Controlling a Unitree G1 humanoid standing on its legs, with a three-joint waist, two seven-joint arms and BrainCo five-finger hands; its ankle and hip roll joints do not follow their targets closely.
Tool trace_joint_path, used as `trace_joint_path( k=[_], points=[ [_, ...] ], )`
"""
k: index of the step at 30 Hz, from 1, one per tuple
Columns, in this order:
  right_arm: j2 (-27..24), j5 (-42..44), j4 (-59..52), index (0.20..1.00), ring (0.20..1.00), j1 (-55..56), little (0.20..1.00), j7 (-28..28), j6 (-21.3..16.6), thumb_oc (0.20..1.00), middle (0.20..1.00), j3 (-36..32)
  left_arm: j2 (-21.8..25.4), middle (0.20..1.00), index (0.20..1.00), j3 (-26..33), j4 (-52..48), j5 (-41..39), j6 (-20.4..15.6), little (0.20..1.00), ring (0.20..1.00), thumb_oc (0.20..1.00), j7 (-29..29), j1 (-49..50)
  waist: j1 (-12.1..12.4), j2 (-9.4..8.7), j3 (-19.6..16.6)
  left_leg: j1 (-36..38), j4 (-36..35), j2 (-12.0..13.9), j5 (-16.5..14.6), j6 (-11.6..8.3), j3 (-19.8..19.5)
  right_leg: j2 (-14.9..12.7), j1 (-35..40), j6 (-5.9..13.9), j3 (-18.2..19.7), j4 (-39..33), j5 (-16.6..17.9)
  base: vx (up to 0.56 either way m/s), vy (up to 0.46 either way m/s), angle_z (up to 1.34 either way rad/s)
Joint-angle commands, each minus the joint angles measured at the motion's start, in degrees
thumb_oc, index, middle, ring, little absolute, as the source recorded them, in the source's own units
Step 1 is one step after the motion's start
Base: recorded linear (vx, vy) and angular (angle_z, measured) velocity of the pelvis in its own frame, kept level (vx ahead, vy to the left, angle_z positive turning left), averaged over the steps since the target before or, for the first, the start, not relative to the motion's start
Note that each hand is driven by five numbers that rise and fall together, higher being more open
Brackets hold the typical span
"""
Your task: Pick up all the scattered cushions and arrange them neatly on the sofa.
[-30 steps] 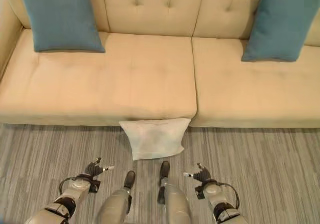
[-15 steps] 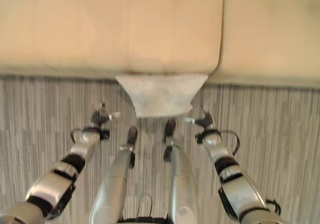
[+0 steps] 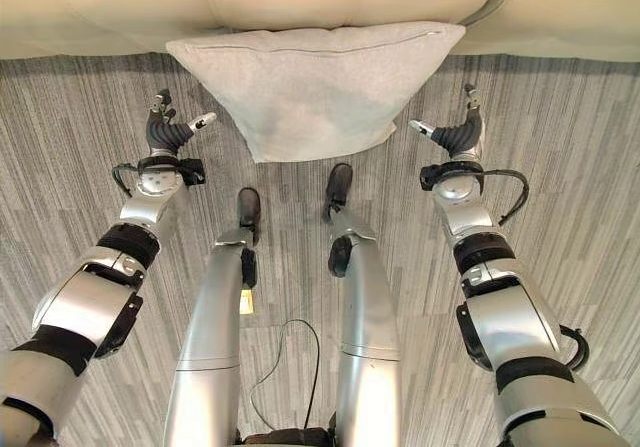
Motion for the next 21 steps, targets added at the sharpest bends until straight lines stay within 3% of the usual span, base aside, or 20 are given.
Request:
trace_joint_path(
  k=[1, 11, 21],
  points=[
    [-1.85, 2.56, -0.31, 1.0, 1.0, 4.44, 1.0, -1.35, -1.99, 1.0, 1.0, 0.98, -0.83, 1.0, 1.0, 0.86, -1.24, -1.4, -1.48, 1.0, 1.0, 1.0, 0.53, 4.64, -0.76, 2.62, -9.14, -2.34, -8.12, 1.82, 5.54, -2.45, -0.63, -0.74, -0.46, 6.46, 3.33, 4.51, -7.25, 0.0, 0.017, -0.06],
    [-6.94, 4.3, 1.51, 1.0, 1.0, -9.37, 1.0, 1.44, -1.61, 1.0, 1.0, 9.3, 1.07, 1.0, 1.0, -3.42, -2.67, -3.53, -1.54, 1.0, 1.0, 1.0, -0.3, -5.46, -1.22, 3.01, -7.09, -10.38, -5.74, 1.86, 5.61, -1.51, 0.8, -0.4, -9.52, 7.23, 5.49, 7.16, -6.53, 0.01, 0.007, -0.03],
    [-6.23, 2.9, 2.26, 1.0, 1.0, -19.13, 1.0, 3.05, -0.92, 1.0, 1.0, 17.14, -1.58, 1.0, 1.0, -6.6, -5.91, -4.4, -2.67, 1.0, 1.0, 1.0, 0.72, -10.95, -0.37, 4.17, -5.43, -13.73, -4.93, 1.77, 6.63, -1.53, 1.28, -0.33, -13.42, 7.42, 6.11, 9.17, -6.29, 0.0, 0.0, 0.0]
  ],
)
